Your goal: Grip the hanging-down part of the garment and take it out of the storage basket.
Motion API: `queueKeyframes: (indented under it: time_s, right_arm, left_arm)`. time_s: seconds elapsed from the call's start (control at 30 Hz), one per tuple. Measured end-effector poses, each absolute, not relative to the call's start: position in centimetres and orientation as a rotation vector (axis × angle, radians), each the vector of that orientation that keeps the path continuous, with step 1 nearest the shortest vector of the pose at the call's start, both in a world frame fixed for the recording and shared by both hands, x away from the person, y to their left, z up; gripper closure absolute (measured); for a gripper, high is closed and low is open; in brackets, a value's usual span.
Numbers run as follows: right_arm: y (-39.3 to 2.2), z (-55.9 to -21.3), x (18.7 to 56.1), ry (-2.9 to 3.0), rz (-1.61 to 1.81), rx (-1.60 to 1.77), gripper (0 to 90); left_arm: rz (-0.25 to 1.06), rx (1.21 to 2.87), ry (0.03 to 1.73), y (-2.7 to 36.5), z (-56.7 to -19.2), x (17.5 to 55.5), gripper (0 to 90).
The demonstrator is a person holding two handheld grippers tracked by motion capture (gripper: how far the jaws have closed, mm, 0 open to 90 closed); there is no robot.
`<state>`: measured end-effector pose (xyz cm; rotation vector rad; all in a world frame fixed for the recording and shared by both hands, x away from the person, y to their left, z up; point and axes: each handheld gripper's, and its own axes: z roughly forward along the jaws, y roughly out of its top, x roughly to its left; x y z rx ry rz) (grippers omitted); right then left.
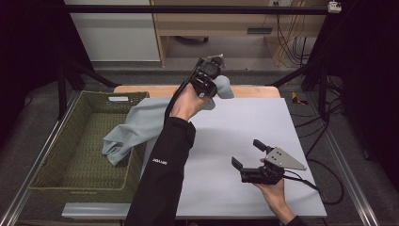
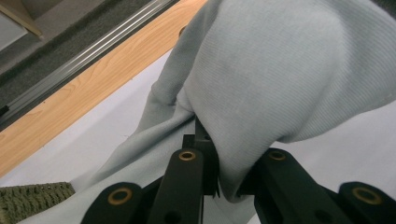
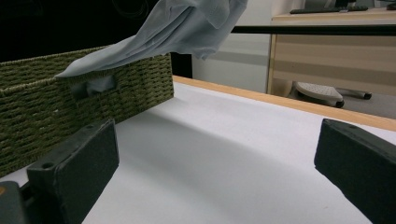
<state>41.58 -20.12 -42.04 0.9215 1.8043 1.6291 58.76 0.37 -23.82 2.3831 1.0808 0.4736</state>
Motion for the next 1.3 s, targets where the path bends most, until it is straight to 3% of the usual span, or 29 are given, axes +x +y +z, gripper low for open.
queueKeyframes:
  time_s: [0.57,1.3]
  right_arm:
    - [-20.2,-41.4,42.1,1.796,1.652,0.932,0.4]
    - [-14.1,-38.5,45.4,1.796,1.687,0.884,0.5]
  left_arm:
    - [0.474,2.394,1.08,0.6,-23.3,58.7,82.3]
    - [0.464,2.401,1.071,1.1,-22.6,58.4,82.3]
